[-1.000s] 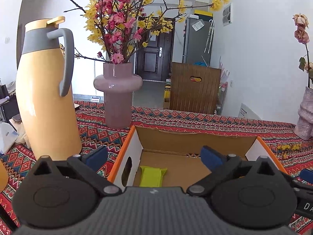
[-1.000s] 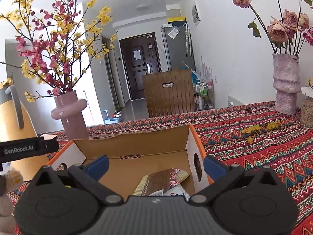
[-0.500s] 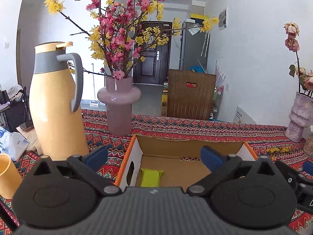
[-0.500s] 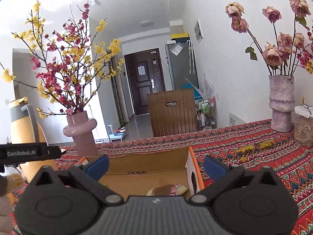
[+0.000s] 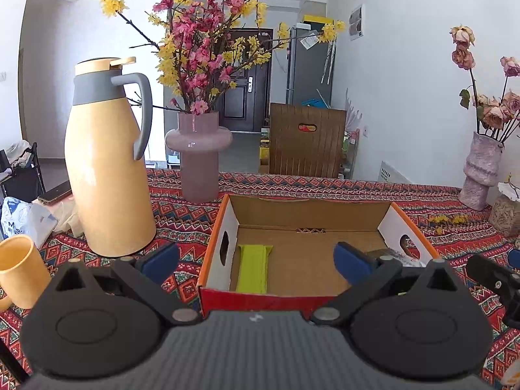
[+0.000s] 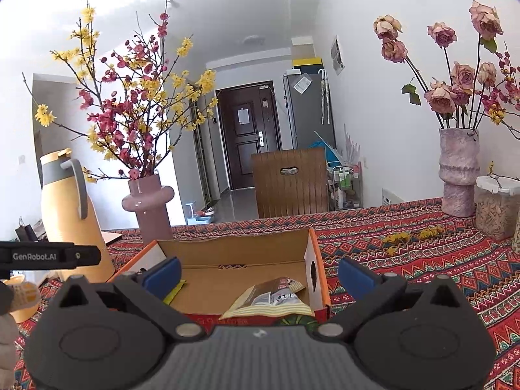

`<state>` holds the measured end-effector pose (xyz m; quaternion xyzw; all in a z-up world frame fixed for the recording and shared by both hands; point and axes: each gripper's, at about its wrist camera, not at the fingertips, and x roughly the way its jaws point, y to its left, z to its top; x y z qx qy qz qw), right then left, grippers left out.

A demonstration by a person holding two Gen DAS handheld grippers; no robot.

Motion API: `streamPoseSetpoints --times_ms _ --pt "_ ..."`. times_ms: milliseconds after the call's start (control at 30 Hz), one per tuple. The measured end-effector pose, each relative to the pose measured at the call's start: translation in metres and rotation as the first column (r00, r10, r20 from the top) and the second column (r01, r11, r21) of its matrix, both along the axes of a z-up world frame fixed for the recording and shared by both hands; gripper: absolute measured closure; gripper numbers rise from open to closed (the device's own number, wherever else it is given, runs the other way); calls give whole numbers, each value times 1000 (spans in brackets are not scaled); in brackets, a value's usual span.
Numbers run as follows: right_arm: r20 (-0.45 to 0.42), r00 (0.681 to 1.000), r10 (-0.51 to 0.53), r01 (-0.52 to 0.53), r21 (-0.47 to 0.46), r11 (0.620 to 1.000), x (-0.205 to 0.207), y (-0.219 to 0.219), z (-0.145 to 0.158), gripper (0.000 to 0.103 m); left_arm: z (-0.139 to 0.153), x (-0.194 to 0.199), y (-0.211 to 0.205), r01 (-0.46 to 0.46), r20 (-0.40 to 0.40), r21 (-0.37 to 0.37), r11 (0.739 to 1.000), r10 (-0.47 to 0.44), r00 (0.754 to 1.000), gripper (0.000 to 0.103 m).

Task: Organize snacks
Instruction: 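Withdraw both tools from the box back toward the snack pile, then grasp a white wrapped packet with the right tool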

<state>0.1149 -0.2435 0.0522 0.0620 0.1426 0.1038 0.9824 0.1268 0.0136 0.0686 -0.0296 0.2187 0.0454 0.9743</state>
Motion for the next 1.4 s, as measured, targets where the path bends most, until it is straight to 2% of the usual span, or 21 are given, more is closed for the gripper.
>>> streamPoseSetpoints --times_ms 300,667,867,1200,1400 --pt "-48 999 2 -3 -25 1000 -21 -5 -19 0 -22 -21 14 0 -34 -17 1000 -1 999 0" --pt "-153 988 -9 1 -51 999 -34 -12 -52 0 -60 -36 27 8 -94 -18 1000 -10 996 0" --pt "-195 981 -15 1 -74 997 -41 -14 -65 0 -73 -44 29 25 -93 -20 999 -27 995 0" --pt "-217 972 -89 71 -87 994 -34 -33 -71 0 -90 -39 28 24 -103 -24 999 -26 994 0" --pt "-248 959 -134 101 -142 985 -19 -47 -75 0 -95 -37 29 26 -114 -32 999 -30 993 0"
